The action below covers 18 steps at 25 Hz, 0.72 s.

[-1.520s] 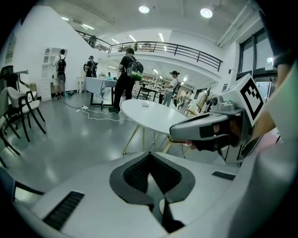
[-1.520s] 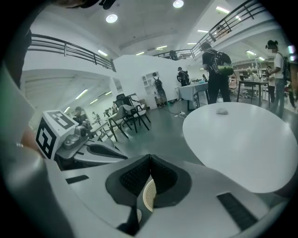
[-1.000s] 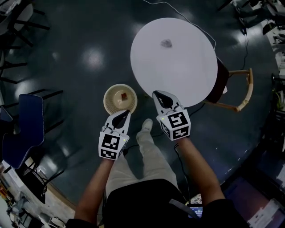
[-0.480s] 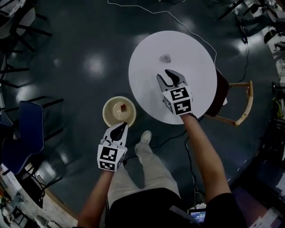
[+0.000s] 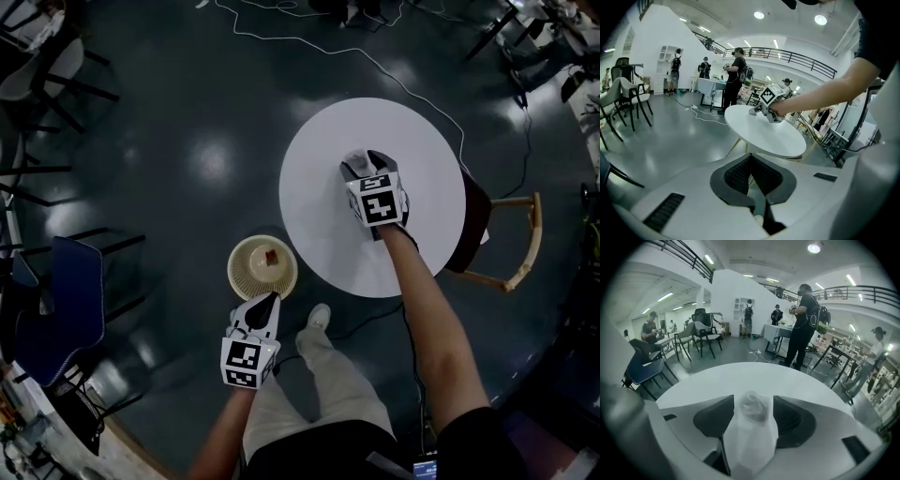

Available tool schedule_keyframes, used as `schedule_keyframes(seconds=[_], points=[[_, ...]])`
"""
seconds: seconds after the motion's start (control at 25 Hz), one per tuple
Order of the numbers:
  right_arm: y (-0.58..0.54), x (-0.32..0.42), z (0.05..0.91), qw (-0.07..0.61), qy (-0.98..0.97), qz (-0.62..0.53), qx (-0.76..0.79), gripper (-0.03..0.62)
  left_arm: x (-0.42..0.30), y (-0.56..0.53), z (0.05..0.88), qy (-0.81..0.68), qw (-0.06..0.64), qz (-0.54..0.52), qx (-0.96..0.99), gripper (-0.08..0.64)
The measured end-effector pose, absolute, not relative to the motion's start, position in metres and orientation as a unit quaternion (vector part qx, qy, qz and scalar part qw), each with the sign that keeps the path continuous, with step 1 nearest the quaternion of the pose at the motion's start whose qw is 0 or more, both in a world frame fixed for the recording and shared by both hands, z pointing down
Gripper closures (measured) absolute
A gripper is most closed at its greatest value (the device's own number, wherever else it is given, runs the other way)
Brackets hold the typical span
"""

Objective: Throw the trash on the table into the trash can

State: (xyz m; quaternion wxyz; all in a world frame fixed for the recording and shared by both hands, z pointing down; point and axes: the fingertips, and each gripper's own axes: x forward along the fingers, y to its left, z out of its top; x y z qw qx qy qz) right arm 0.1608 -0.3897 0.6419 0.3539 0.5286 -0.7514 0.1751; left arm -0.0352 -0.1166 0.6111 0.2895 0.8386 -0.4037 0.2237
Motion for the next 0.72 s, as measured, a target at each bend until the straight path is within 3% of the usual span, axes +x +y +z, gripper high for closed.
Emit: schedule_keyframes(seconds=[0.36, 0.44, 0.52, 0.72], points=[[-0.397, 0.172, 0.653, 0.341, -0.745, 0.213, 0.531, 0.348, -0.042, -0.125, 0.616, -0.405, 0.285, 0.234, 0.837, 0.545], [-0.396, 0.167, 0.652, 0.346, -0.745, 0.215, 0.528, 0.388, -0.046, -0.127, 0.614, -0.406, 0.285, 0.234, 0.836, 0.545], [-0.392, 0.161, 0.65, 0.355, -0.744, 0.207, 0.528, 0.47, -0.048, -0.128, 0.61, -0.408, 0.283, 0.231, 0.837, 0.545], [-0.373, 0.146, 0.64, 0.354, -0.754, 0.196, 0.517, 0.497, -0.049, -0.121, 0.604, -0.407, 0.283, 0.224, 0.839, 0.545]])
